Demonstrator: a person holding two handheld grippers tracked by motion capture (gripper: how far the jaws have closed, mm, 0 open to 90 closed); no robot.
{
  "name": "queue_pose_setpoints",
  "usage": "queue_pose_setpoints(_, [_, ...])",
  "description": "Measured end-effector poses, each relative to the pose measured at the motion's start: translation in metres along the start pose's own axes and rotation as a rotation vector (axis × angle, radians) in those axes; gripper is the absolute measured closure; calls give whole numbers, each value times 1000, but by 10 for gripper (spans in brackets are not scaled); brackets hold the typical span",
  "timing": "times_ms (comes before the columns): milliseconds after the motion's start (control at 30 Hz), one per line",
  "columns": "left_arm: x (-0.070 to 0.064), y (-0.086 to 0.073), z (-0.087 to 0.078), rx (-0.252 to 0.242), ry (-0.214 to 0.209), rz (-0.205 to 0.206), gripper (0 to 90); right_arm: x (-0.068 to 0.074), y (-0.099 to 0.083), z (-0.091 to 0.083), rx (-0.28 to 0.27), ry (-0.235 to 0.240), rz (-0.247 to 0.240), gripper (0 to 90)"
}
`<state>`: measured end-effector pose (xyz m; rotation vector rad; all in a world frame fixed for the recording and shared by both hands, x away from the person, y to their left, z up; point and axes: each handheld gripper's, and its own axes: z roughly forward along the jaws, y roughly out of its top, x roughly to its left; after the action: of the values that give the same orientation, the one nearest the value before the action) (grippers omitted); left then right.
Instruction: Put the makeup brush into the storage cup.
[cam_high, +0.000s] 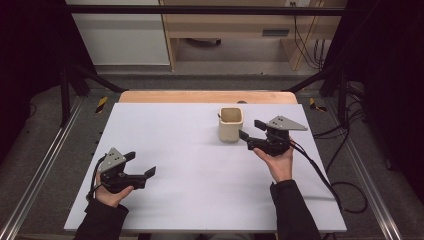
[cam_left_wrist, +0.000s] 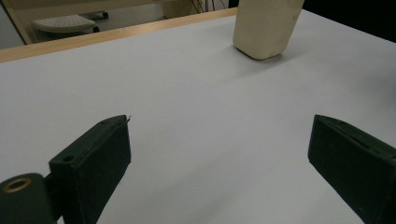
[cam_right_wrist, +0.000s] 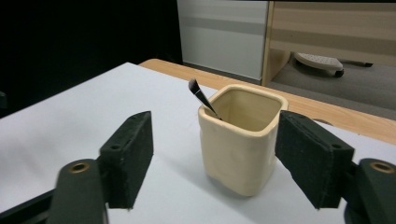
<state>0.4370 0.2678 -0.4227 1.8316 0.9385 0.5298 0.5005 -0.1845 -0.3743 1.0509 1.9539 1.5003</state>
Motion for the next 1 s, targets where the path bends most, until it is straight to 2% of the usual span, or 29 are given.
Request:
queue_pose_setpoints(267, [0, -1, 0, 1, -1, -1, 55, 3, -9, -18, 12, 38, -15, 216])
queue_pose_setpoints(433, [-1, -1, 0, 2, -2, -3, 55, 4, -18, -31, 22, 29, -34, 146])
queue_pose_setpoints(667, [-1, -2, 0, 3, -4, -5, 55, 2, -29, -49, 7, 12, -29, 75])
queue_pose_setpoints(1000, [-1, -4, 1, 9, -5, -6, 55, -1, -46, -63, 26, -6, -25, 43])
